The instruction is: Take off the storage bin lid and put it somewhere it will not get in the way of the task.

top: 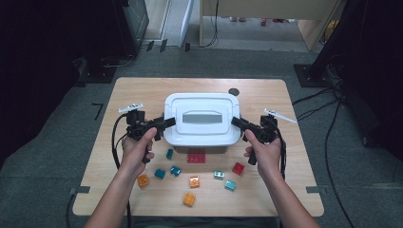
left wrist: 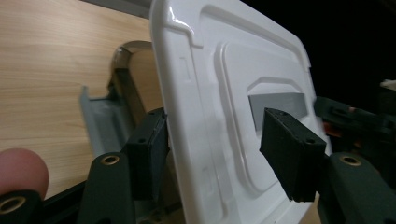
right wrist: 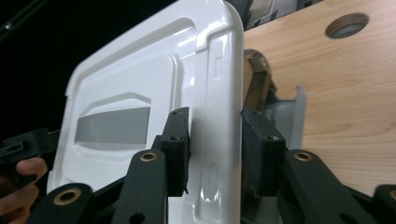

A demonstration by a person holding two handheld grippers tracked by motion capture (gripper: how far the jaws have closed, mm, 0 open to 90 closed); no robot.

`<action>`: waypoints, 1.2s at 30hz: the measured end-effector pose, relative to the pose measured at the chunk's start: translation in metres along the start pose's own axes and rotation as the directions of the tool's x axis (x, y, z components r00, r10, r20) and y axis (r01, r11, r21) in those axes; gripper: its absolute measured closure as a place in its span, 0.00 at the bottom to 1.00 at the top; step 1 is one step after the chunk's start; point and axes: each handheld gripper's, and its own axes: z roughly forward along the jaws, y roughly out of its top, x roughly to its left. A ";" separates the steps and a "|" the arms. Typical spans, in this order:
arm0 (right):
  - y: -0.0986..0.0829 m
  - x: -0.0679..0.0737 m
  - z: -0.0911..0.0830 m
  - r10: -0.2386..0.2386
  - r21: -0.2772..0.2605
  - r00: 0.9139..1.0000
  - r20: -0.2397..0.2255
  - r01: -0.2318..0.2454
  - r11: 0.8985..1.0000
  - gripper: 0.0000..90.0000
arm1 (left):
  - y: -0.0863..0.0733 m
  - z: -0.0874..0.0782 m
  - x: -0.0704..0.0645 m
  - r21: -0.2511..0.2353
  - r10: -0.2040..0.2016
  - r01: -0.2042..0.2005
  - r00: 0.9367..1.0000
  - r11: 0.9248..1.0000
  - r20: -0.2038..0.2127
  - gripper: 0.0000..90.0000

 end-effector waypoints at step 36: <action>0.007 -0.025 -0.012 0.115 -0.003 0.993 0.027 -0.115 0.993 0.72 | 0.004 0.040 -0.010 0.078 0.034 -0.028 0.997 0.997 -0.073 0.47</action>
